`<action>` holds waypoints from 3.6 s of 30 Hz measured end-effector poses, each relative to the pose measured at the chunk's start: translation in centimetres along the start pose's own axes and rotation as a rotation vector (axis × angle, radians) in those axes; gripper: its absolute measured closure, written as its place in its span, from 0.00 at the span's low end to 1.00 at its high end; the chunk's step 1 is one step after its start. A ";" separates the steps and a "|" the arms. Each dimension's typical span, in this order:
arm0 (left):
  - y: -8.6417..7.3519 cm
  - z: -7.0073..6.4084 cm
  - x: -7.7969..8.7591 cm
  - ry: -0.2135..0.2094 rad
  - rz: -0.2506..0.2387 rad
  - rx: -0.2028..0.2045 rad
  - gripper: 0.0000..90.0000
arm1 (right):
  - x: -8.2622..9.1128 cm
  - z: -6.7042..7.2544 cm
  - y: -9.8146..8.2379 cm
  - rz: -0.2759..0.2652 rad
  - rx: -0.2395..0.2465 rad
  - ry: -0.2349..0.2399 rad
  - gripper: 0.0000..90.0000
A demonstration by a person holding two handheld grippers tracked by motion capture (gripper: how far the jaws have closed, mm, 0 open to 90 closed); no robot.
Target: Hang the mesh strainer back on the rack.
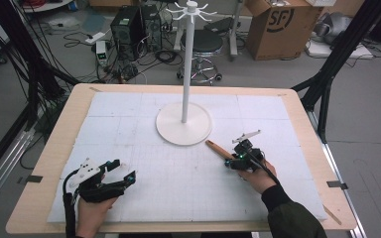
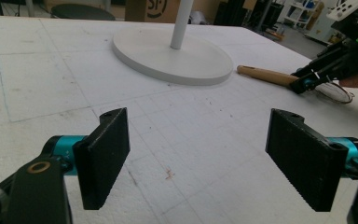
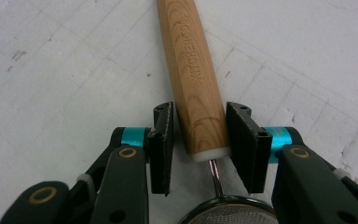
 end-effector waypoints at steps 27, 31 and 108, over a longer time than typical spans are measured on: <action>0.1 0.1 0.0 -0.003 -0.005 0.006 0.25 | 2.2 -0.1 1.2 -0.094 0.023 0.007 0.77; 0.1 0.1 0.0 0.000 -0.004 0.007 0.25 | 3.4 -0.2 2.2 -0.201 -0.025 0.036 0.77; -0.7 0.2 -0.2 -0.023 0.022 0.028 0.25 | 19.3 -3.2 23.0 -1.143 -0.138 0.062 0.76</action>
Point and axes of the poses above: each handheld gripper's, and its own axes: x roughly backward along the jaws, y roughly out of its top, z roughly to its left, the point moved 9 cm from there along -x, roughly forward along the jaws, and after that the axes turned 15 degrees about x, right-handed, at the moved point
